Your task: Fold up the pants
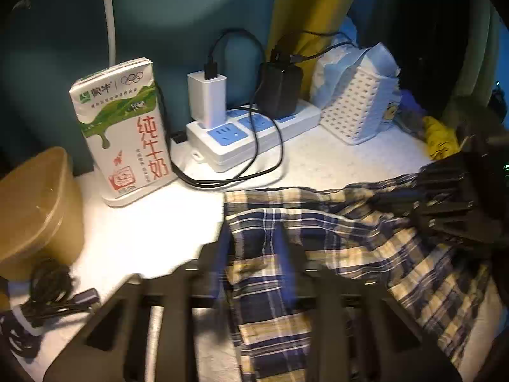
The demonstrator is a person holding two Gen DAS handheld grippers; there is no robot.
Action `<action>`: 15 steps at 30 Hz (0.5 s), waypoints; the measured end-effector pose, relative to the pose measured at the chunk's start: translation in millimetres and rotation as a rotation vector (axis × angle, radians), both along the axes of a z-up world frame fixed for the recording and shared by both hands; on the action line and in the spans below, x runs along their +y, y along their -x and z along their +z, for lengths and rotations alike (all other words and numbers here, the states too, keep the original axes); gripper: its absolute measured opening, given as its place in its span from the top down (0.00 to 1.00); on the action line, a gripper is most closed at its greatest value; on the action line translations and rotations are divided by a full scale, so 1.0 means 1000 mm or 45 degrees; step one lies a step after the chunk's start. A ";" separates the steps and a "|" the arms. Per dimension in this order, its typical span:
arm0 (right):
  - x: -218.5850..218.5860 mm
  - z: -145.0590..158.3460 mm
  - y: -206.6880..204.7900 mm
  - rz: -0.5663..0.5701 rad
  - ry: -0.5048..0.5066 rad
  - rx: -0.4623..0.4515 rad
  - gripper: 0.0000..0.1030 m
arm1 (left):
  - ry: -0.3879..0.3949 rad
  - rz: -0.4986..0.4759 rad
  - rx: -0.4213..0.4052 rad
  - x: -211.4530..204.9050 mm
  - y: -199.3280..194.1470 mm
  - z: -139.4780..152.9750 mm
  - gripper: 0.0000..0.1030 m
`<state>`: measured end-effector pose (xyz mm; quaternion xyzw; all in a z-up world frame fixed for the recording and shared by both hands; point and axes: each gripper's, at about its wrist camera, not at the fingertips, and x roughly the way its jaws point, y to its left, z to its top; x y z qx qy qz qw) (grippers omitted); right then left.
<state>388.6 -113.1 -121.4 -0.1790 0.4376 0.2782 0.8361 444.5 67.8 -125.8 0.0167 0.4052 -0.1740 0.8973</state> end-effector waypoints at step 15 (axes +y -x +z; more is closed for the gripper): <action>-0.014 -0.010 -0.031 -0.190 -0.063 0.043 0.95 | -0.158 0.141 -0.048 0.009 -0.031 -0.005 0.96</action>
